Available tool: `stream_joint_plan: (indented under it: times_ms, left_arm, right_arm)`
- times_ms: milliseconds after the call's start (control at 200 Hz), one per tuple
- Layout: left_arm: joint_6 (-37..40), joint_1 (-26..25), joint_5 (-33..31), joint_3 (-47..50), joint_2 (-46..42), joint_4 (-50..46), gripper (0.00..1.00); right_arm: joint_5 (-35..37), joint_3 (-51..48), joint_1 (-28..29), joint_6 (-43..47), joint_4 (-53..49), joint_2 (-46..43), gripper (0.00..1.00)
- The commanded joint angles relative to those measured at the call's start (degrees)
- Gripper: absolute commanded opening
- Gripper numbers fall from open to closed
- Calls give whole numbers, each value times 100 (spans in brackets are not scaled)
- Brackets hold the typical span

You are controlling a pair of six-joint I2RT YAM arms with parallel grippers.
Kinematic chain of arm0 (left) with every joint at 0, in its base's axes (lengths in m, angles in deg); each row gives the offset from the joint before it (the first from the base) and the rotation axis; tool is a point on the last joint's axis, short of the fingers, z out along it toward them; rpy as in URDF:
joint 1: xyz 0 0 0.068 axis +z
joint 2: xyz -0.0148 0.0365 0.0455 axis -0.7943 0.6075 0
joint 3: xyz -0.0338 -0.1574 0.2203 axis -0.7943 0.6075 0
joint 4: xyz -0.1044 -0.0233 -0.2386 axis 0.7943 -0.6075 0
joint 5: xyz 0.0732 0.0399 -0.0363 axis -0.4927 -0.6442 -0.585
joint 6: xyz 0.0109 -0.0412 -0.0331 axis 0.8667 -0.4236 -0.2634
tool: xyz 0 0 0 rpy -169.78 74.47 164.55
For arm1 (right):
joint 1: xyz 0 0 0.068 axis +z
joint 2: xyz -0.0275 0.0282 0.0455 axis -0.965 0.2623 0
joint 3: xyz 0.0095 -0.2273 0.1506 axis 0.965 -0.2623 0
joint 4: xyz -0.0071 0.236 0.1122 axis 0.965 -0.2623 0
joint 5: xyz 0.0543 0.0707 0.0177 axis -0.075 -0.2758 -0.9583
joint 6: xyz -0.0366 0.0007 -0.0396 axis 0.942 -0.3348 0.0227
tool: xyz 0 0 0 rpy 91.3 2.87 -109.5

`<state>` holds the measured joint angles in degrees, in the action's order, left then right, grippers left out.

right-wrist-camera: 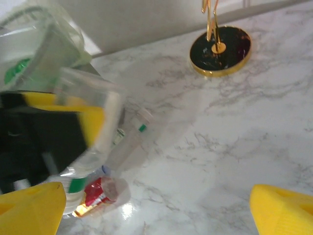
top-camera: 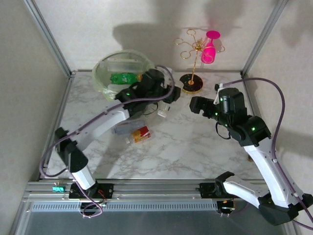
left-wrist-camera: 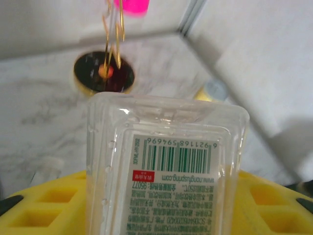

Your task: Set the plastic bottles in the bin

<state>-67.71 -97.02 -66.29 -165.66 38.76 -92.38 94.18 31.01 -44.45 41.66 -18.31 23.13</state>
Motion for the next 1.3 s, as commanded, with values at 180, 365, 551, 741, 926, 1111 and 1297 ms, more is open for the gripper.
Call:
stream_joint_plan:
  times_ms: [180, 365, 551, 741, 926, 1111, 1297]
  left_arm:
    - [-1739, 1040, -494, 536, -1386, 1201, 32]
    - [-3257, 1695, -1621, 531, -1611, 621, 24]
    - [-5372, 1985, -2582, 449, -1533, -374, 22]
    - [-6720, 2017, -3189, 873, -1593, 62, 26]
    - [-7415, 1929, -3911, 567, -1249, -357, 27]
    - [-7930, 1806, -4417, 641, -1016, -686, 27]
    - [-8071, 1779, -4562, 306, -482, -1073, 33]
  right_arm:
    - [-1127, 1015, 462, 667, 442, 730, 94]
    - [-1094, 1796, 912, 947, 226, 1333, 94]
    - [-1032, 1857, 1231, 893, 299, 1480, 94]
    - [-1078, 1731, 1248, 828, 327, 1482, 94]
    - [-948, 1602, 1251, 778, 314, 1408, 94]
    - [-830, 1416, 1250, 710, 310, 1289, 94]
    - [-785, 1284, 1251, 686, 319, 1211, 95]
